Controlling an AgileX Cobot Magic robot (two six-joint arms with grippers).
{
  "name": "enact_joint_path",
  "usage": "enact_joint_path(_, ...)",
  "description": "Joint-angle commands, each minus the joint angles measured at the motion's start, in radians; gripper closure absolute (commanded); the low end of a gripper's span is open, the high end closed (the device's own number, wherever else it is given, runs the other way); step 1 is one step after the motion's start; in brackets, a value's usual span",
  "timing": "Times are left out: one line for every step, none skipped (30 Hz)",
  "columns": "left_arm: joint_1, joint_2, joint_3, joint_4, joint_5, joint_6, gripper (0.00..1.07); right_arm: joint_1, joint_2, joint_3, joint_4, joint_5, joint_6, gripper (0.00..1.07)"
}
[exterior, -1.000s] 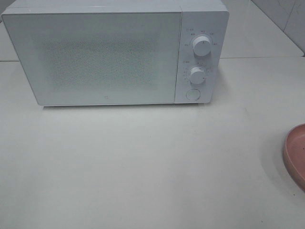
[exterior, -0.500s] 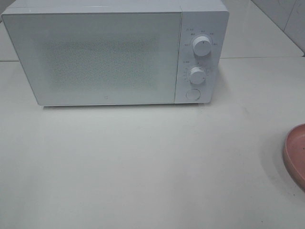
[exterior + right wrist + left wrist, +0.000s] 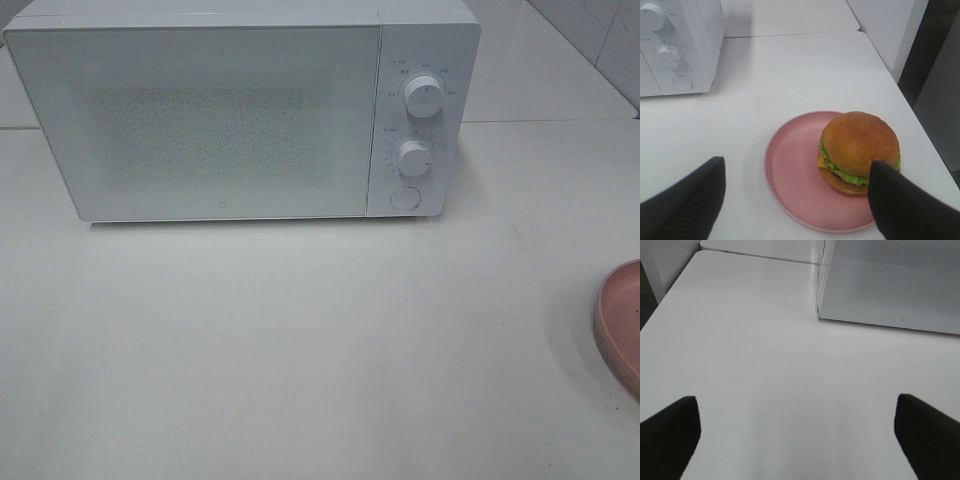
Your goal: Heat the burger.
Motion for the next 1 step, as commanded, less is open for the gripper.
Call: enact_joint_path(0.004, -0.017, 0.003, -0.008, -0.013, 0.002, 0.09, -0.005, -0.025, 0.001, -0.004, -0.008, -0.010, 0.33)
